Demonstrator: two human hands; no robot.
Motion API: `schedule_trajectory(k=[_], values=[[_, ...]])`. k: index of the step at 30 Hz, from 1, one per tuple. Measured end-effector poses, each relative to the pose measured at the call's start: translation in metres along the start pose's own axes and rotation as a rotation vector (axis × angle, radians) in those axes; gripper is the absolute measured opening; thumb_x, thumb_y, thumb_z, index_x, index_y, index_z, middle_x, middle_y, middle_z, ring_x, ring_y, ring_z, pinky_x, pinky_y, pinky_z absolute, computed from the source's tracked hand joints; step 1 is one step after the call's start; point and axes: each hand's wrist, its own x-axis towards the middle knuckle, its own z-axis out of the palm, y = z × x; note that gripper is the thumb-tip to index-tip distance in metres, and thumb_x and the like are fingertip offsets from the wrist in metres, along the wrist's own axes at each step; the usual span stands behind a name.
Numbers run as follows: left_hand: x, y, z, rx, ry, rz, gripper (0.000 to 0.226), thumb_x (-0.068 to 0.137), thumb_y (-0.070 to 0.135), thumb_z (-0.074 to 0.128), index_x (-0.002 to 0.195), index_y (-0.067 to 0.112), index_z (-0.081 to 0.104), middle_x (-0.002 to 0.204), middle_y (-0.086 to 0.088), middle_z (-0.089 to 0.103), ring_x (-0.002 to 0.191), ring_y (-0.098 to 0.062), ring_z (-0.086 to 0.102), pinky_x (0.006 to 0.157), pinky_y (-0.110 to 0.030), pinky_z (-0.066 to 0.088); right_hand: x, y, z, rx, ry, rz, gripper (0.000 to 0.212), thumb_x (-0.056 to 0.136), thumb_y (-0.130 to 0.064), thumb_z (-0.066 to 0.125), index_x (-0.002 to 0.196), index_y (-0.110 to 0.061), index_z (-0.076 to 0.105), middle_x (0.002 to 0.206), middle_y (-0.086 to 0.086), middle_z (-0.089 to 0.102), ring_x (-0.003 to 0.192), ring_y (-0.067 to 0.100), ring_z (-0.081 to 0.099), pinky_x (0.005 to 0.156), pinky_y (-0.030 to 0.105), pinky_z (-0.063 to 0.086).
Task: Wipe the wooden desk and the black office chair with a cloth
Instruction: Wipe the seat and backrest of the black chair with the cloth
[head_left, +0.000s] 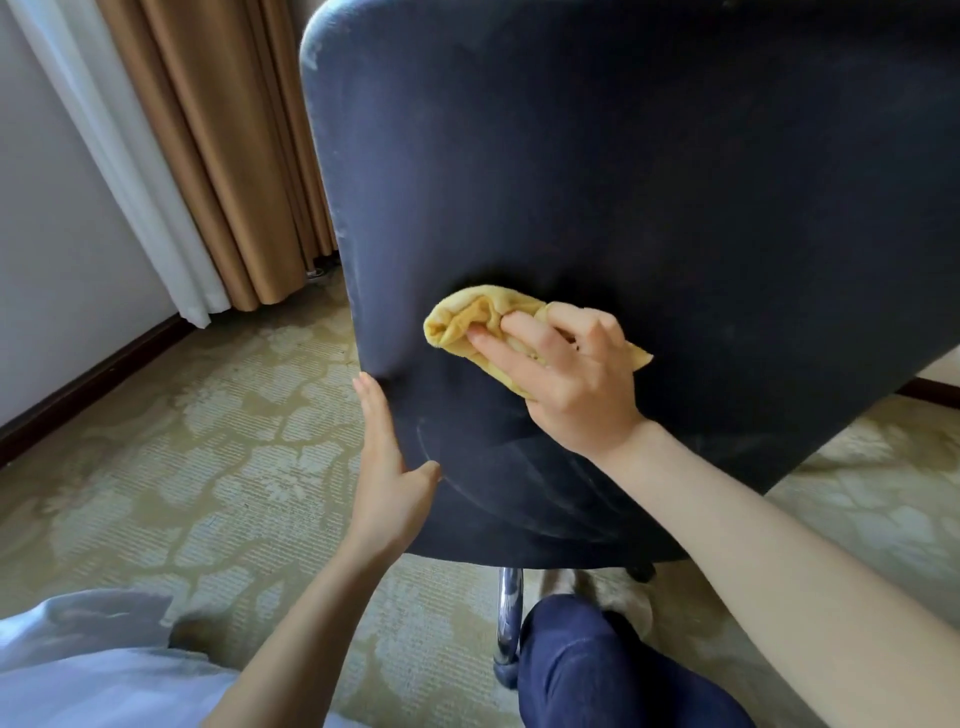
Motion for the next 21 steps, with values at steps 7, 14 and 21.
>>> schedule_trajectory(k=[7,14,21], values=[[0.015,-0.001,-0.014,0.056,-0.007,-0.025,0.1,0.083,-0.008,0.051,0.15,0.031,-0.011,0.15,0.027,-0.011,0.132,0.012,-0.002,0.114,-0.022,0.015,-0.092,-0.029,0.004,0.15,-0.369,-0.11,0.028,0.084,-0.003,0.055,0.092,-0.019,0.077,0.094,-0.007,0.071,0.093,0.016,0.048,0.077,0.027,0.041],[0.038,0.0,-0.04,0.239,-0.023,-0.083,0.1,0.083,-0.001,0.055,0.15,0.035,-0.011,0.157,0.019,-0.004,0.142,-0.01,0.011,0.106,-0.028,0.023,-0.131,-0.002,-0.034,0.16,-0.704,-0.245,0.013,0.073,-0.006,0.076,0.079,-0.018,0.073,0.088,-0.007,0.067,0.079,0.014,0.062,0.072,0.024,0.051],[0.034,0.02,-0.013,0.195,0.166,0.03,0.096,0.08,-0.002,0.054,0.152,0.024,-0.004,0.16,0.005,-0.004,0.147,-0.022,0.0,0.118,-0.047,0.01,-0.089,0.046,-0.071,0.058,-0.528,-0.215,0.024,0.087,-0.003,0.055,0.09,-0.013,0.077,0.094,-0.001,0.071,0.094,0.019,0.051,0.073,0.031,0.054]])
